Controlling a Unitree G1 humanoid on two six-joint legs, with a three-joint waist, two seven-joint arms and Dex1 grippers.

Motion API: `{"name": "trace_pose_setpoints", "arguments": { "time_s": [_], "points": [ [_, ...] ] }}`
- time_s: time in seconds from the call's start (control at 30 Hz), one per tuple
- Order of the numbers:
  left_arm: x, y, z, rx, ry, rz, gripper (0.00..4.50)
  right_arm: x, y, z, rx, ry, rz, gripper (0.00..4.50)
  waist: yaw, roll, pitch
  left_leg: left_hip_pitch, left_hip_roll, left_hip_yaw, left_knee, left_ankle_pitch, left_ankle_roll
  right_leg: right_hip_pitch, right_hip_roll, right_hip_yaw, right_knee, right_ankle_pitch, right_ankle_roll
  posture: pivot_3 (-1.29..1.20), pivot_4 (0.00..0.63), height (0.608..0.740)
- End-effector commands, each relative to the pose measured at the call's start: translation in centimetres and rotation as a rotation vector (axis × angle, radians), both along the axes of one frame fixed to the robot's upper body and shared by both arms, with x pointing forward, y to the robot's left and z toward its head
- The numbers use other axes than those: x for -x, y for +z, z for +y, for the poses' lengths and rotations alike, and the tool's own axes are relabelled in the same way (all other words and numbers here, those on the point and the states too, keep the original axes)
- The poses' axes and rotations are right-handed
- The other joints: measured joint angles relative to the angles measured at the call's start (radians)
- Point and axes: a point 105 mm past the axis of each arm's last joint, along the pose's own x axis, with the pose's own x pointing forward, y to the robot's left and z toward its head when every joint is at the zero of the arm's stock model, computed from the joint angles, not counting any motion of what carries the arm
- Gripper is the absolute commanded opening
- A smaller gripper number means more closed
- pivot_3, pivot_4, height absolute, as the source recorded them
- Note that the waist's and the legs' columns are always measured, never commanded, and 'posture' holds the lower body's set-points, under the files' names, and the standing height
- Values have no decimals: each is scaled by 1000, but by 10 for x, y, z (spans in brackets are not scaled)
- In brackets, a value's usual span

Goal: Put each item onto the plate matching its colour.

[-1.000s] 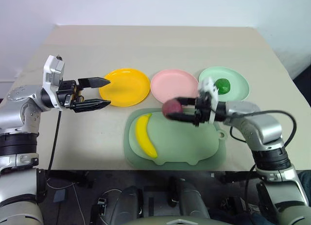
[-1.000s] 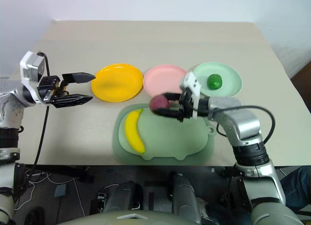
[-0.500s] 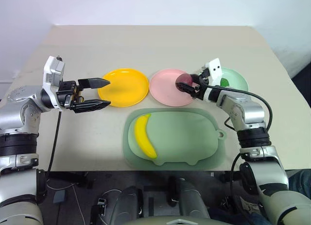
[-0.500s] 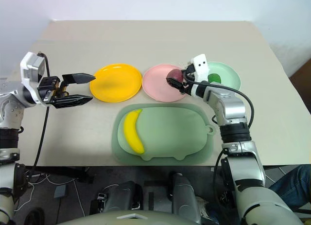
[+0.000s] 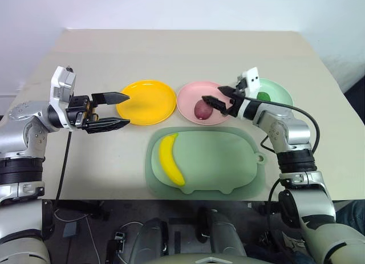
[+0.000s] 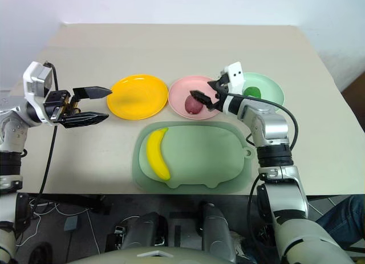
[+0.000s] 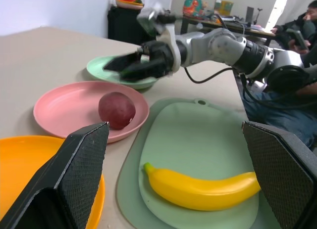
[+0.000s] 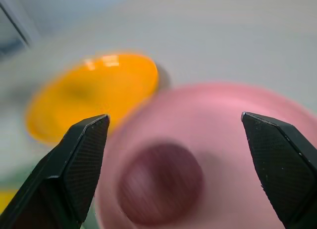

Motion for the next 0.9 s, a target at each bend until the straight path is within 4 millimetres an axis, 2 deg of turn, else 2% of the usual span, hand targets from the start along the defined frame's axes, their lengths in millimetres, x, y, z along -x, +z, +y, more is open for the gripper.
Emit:
{"name": "trace_pose_setpoints", "arguments": {
  "time_s": [0.03, 0.13, 0.27, 0.33, 0.5, 0.7, 0.9],
  "points": [
    [3, 11, 2, 3, 1, -44, 4500, 22, 43, 1, -20, 110, -167, 4479, 1, 0, 0, 0, 0, 0, 0, 0, 0, 0, 0, 0, 0, 0, 0, 0, 150, 740],
    [3, 10, 0, 5, -8, -48, 4500, 40, 38, -4, 45, 193, -190, 4479, 2, 0, 0, 0, 0, 0, 0, -1, 1, 0, 0, 0, 0, 0, 0, 0, 150, 740],
    [2, 10, -2, 10, -16, -51, 4500, 65, 10, -27, 204, 324, -110, 4479, 7, 0, 0, 0, 0, -1, 0, -2, 3, 1, 0, 0, -1, 0, 0, 0, 150, 740],
    [2, 9, -2, 6, -18, -49, 4500, 79, -7, -44, 293, 402, -35, 4479, 5, 0, 0, 0, -1, -1, 0, -3, 5, 1, 0, 0, -1, 0, 0, 0, 150, 740],
    [2, 9, -4, 6, -31, -47, 4500, 83, -18, -77, 423, 419, -17, 4479, -3, 0, 0, 2, 0, 0, 0, -3, 5, 1, 0, 0, -1, 0, 0, 0, 150, 740],
    [2, 7, -8, 0, -43, -39, 4500, 98, -17, -90, 520, 531, -19, 4479, 2, 0, 0, 2, 0, 1, 1, -1, 2, 1, 0, 1, -1, 0, 0, 0, 150, 740],
    [4, 4, -10, -4, -56, -20, 4500, 99, -28, -105, 629, 561, -19, 4479, 4, 0, 0, 2, 0, 0, 1, -1, 2, 1, 0, 0, -1, 0, 0, 0, 150, 740]
  ]
}}
